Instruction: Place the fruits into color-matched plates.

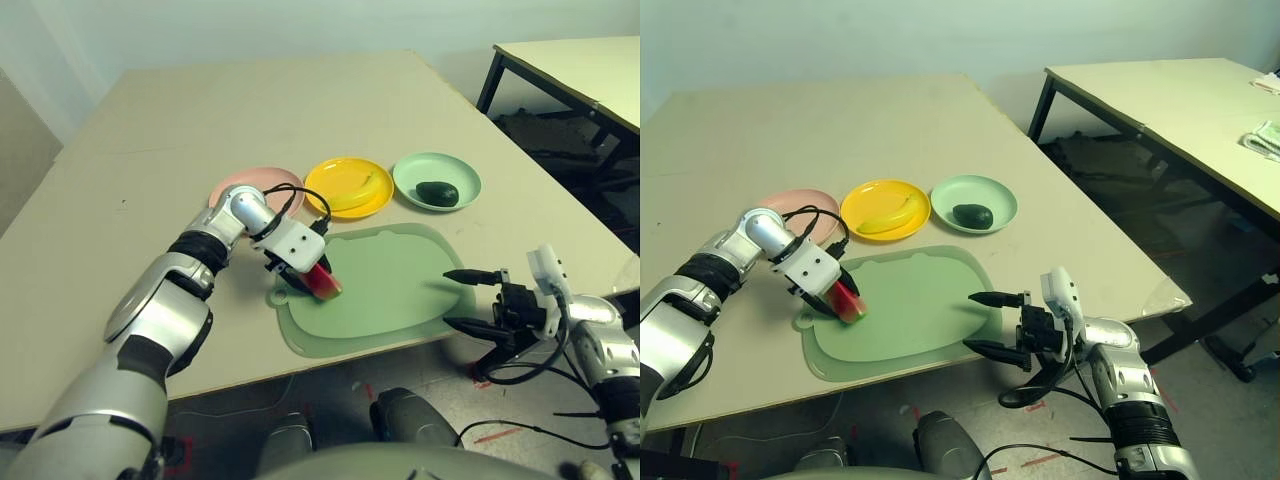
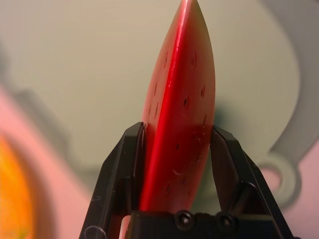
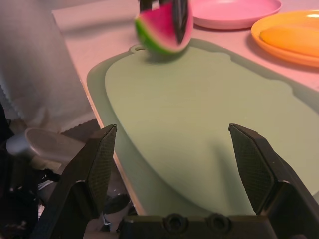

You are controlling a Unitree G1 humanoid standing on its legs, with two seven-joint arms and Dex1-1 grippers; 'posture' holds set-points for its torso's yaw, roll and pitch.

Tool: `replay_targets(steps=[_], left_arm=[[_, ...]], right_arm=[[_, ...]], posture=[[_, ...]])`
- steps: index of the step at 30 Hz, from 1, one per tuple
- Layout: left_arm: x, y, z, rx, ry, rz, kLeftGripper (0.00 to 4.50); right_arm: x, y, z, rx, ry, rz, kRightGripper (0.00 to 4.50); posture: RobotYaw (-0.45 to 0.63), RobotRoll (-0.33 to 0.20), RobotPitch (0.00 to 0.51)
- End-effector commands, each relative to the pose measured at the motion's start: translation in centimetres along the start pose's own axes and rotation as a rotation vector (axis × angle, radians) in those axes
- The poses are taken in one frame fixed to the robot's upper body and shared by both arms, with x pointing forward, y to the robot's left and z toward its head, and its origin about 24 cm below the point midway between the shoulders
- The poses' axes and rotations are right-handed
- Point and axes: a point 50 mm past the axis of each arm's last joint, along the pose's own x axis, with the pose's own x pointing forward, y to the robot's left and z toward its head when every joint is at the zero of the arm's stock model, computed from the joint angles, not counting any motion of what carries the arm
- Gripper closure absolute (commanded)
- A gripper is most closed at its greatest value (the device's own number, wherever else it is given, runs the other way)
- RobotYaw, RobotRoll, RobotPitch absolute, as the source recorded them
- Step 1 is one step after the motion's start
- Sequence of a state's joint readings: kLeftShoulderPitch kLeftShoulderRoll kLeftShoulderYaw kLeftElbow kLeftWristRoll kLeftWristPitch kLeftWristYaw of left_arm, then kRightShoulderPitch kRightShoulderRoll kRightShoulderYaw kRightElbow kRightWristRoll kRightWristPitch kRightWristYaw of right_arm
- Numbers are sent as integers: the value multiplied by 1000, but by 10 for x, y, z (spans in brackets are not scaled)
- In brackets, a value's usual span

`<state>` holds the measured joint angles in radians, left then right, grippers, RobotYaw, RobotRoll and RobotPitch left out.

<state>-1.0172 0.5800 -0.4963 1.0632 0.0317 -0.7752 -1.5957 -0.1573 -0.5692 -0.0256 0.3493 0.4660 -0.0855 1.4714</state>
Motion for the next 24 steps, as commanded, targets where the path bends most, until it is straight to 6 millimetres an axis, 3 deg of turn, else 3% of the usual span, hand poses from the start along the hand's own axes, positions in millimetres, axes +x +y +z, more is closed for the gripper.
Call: replay_targets(steps=[1, 6, 10, 16, 24], left_arm=[[-30, 0, -13, -103, 68, 140, 2330], [-58, -14, -34, -234, 221, 269, 2330], [-67, -22, -47, -299, 332, 355, 2330], [-68, -22, -60, -339, 424, 530, 2330], [-54, -21, -71, -357, 540, 598, 2330]], right_arm=[[-1, -9, 6, -21, -36, -78, 0], [1, -17, 10, -64, -89, -193, 0], [5, -18, 7, -89, -82, -258, 0], [10, -12, -2, -49, -85, -289, 0], [9, -6, -7, -8, -89, -292, 0]], posture=[[-262, 0, 0], [-252, 0, 0], [-253, 0, 0], [-269, 0, 0], [-297, 0, 0]])
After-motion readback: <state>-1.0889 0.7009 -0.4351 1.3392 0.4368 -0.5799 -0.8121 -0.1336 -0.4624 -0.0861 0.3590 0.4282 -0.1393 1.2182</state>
